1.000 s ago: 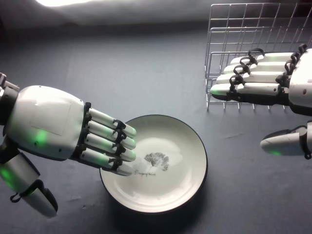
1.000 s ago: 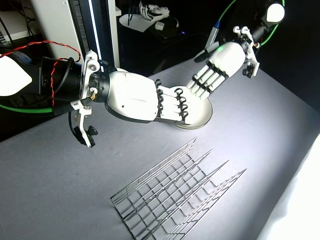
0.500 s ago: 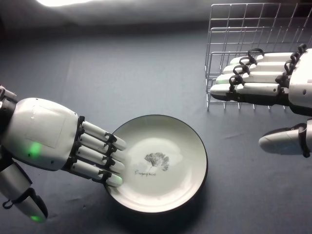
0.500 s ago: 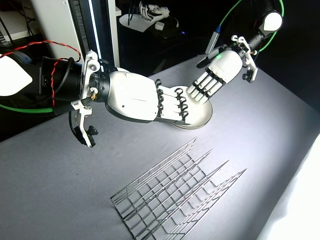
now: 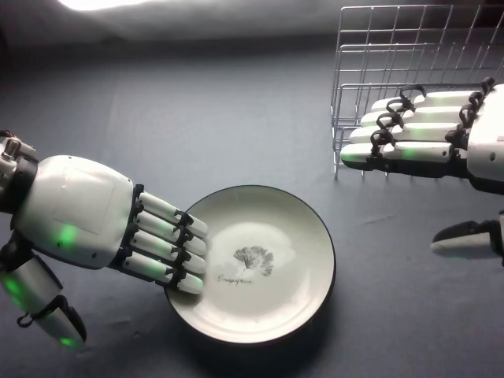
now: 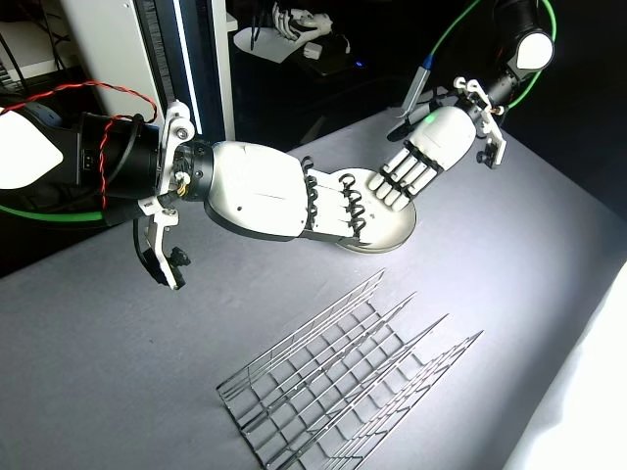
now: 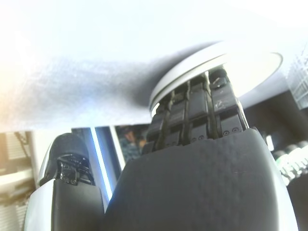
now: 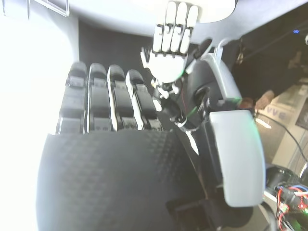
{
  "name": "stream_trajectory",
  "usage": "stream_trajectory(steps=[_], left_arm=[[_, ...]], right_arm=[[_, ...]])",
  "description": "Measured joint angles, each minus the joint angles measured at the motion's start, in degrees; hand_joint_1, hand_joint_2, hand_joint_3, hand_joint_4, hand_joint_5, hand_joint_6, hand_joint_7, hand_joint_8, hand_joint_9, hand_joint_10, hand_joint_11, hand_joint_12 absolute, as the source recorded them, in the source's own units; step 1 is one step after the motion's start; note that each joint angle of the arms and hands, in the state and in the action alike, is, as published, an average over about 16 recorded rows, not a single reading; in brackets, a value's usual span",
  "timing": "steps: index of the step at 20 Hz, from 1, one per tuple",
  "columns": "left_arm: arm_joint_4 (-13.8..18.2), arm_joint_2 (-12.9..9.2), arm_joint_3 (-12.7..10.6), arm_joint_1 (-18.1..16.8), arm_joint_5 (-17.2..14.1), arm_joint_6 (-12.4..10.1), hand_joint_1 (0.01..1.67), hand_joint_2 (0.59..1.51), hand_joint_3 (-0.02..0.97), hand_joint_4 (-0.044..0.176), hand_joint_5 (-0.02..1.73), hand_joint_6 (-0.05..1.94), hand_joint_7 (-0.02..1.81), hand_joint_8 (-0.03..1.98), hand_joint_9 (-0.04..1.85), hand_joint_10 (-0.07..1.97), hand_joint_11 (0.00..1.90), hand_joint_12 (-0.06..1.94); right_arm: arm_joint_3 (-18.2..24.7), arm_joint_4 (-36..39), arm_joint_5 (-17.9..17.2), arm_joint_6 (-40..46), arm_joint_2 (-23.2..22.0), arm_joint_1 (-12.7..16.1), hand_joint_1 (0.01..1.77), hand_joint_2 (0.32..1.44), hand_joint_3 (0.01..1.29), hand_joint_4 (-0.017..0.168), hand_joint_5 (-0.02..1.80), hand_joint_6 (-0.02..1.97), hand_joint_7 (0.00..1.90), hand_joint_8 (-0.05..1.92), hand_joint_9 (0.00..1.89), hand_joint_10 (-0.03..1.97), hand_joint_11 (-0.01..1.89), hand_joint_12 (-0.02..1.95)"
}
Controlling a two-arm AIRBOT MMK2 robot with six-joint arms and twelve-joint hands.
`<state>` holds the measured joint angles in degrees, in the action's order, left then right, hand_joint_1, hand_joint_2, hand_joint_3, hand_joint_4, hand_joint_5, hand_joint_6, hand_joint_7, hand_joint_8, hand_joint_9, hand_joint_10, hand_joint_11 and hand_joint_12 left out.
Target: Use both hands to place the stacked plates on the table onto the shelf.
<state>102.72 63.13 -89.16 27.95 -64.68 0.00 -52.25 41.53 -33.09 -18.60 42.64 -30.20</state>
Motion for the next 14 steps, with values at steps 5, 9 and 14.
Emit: stream_trajectory(steps=[5,9,14], left_arm=[[0.0,1.0,-1.1,0.3,0.0,0.6,0.02,1.147,0.024,0.003,-0.01,-0.01,0.00,0.00,0.02,0.01,0.01,0.01],[-0.3,1.7,-1.3,0.8,0.3,0.9,0.01,1.147,0.022,0.002,-0.01,-0.01,0.00,0.00,0.01,0.01,0.01,0.01],[-1.3,2.9,-1.0,1.5,1.2,1.2,0.01,1.148,0.021,0.002,-0.01,-0.02,-0.01,-0.01,0.01,0.01,0.01,0.01]], right_arm=[[0.0,0.4,-0.5,-0.1,0.1,0.0,0.40,1.29,0.02,-0.004,0.02,0.02,0.01,0.00,0.02,-0.01,0.02,0.00],[-0.3,1.0,-1.3,-0.2,0.8,0.0,0.43,1.26,0.01,-0.004,0.02,0.02,0.01,0.00,0.02,-0.01,0.02,0.00],[-2.0,2.9,-4.4,-0.3,2.4,-0.4,0.56,1.21,0.01,-0.002,0.02,0.02,0.01,0.00,0.02,-0.01,0.02,0.00]])
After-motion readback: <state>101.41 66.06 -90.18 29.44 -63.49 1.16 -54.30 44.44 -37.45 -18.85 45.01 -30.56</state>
